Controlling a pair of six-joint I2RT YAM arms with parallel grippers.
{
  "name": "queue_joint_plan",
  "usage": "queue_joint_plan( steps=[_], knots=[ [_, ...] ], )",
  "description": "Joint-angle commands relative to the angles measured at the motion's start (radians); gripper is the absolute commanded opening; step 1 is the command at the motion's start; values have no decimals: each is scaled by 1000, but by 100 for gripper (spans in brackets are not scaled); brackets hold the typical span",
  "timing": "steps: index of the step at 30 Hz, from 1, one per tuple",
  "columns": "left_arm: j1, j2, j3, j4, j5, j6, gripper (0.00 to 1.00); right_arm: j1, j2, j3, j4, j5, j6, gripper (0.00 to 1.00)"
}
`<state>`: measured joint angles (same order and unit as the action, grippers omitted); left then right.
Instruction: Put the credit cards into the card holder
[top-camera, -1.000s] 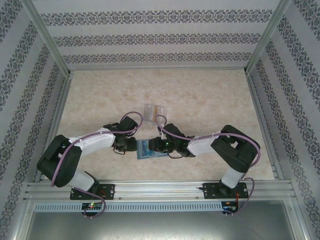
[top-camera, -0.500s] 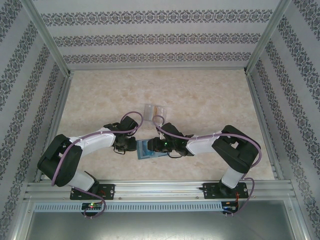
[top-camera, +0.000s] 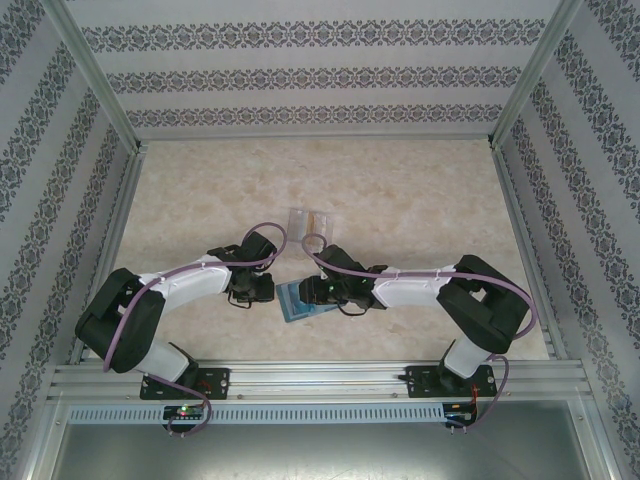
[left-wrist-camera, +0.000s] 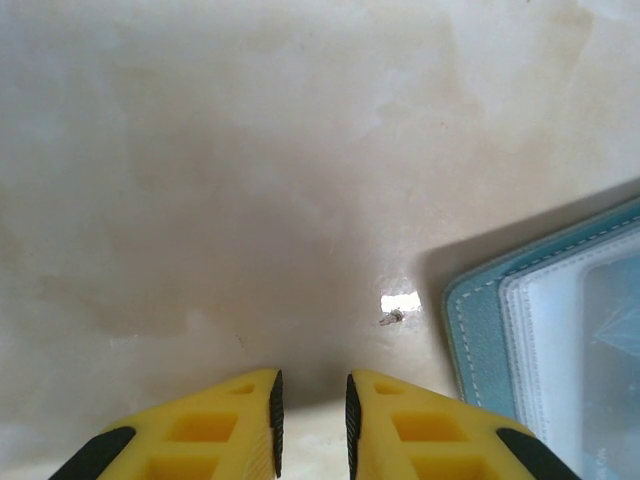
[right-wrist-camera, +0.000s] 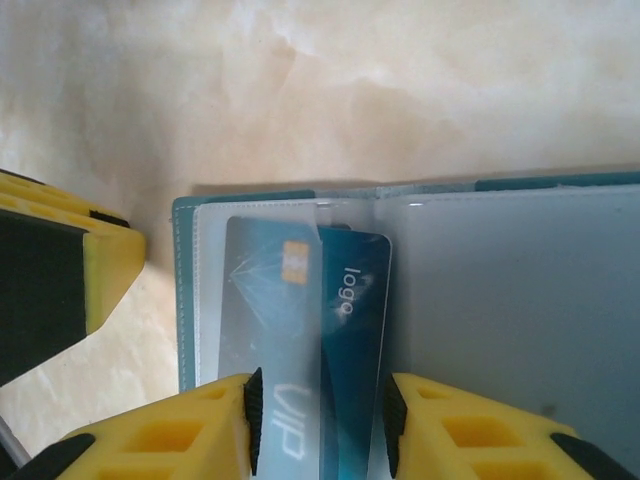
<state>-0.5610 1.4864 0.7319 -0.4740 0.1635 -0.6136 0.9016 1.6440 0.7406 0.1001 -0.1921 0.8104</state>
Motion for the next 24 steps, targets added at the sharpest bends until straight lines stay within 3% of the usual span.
queue_joint_plan(
  steps=[1, 11, 16, 24],
  knots=[
    [-17, 37, -1, 111, 124, 2, 26, 13, -2, 21, -51, 33, -21, 37],
    [-16, 28, -25, 140, 135, -7, 26, 20, 26, 39, -65, 32, -20, 41],
    [-16, 25, -48, 194, 180, -21, 26, 28, 61, 36, -42, 19, -10, 32],
    [-16, 16, -67, 230, 205, -23, 26, 40, 42, 39, -33, 20, -25, 30]
  ],
)
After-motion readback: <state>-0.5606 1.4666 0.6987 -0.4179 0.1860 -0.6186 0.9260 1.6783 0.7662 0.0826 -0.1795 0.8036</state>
